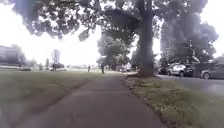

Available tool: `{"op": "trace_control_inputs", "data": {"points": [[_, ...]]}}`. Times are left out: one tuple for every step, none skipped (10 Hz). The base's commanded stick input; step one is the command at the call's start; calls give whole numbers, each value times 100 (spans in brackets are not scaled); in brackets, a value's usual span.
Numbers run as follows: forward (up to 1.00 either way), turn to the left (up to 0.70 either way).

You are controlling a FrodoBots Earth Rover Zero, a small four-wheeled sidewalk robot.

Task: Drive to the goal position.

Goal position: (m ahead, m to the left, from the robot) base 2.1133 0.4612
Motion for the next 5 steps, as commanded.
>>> {"op": "trace_control_inputs", "data": {"points": [[70,0],[70,0],[70,0],[70,0],[70,0]]}}
